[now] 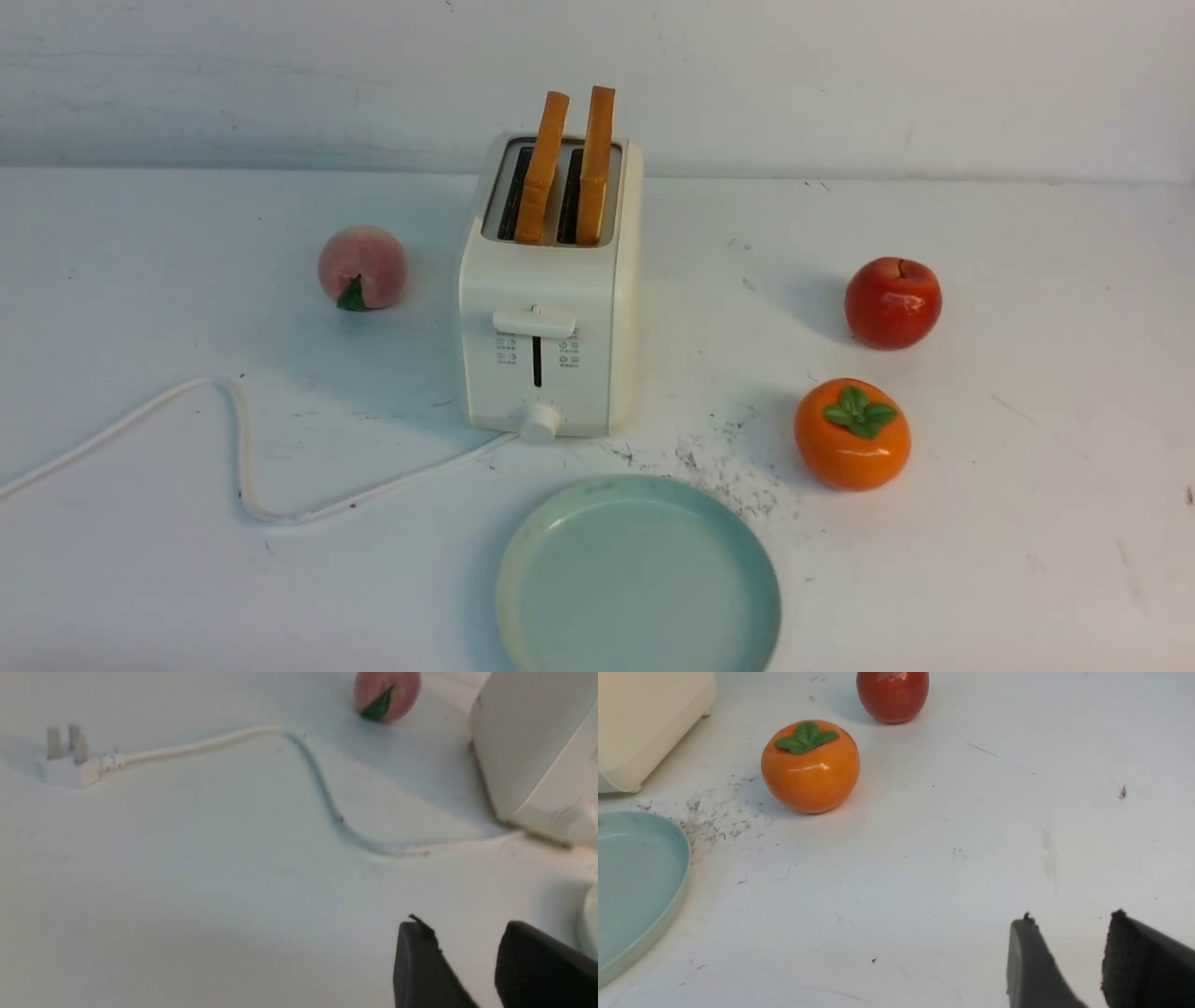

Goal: Take toasted bread from bread machine on white table place on plate.
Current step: 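Reach for a toast slice standing in the toaster with the left gripper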

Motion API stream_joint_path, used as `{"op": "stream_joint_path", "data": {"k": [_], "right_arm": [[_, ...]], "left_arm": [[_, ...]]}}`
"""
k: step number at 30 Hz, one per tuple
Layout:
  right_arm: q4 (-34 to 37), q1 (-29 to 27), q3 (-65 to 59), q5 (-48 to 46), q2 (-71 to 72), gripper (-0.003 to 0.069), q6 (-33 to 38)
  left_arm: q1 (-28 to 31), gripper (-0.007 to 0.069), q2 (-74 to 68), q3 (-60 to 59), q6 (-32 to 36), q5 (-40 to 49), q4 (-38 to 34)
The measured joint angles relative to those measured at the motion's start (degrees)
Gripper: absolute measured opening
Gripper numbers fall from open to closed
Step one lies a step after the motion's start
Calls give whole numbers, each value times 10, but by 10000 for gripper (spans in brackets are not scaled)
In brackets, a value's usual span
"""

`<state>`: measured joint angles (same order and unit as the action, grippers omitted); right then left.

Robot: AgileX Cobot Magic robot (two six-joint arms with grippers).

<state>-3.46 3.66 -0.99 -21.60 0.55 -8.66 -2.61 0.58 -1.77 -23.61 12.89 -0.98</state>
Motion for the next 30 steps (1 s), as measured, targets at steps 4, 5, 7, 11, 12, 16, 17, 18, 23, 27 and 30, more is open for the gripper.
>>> {"op": "stream_joint_path", "data": {"k": [4, 5, 7, 11, 12, 16, 17, 18, 23, 27, 30], "right_arm": [[2, 0, 0, 0, 0, 240, 0], [12, 0, 0, 2, 0, 240, 0], [35, 0, -1, 10, 0, 240, 0], [156, 0, -4, 71, 0, 240, -21], [184, 0, -4, 96, 0, 240, -31], [301, 0, -4, 176, 0, 240, -45], [305, 0, -4, 180, 0, 240, -45], [336, 0, -4, 210, 0, 240, -45], [376, 0, -4, 251, 0, 240, -46], [398, 0, -4, 269, 0, 240, -48], [404, 1, 10, 257, 0, 240, -72]], "left_arm": [[0, 238, 0, 0, -46, -147, -58], [0, 238, 0, 0, -60, -196, -76], [0, 238, 0, 0, -76, -267, -97], [0, 238, 0, 0, -94, -395, -121], [0, 238, 0, 0, -94, -417, -124], [0, 238, 0, 0, -77, -498, -151], [0, 238, 0, 0, -71, -502, -157], [0, 237, 1, 0, -46, -508, -183], [0, 237, 1, 0, 2, -481, -229], [0, 237, 1, 0, 14, -436, -225], [0, 232, 1, 0, 7, -444, -212]]}}
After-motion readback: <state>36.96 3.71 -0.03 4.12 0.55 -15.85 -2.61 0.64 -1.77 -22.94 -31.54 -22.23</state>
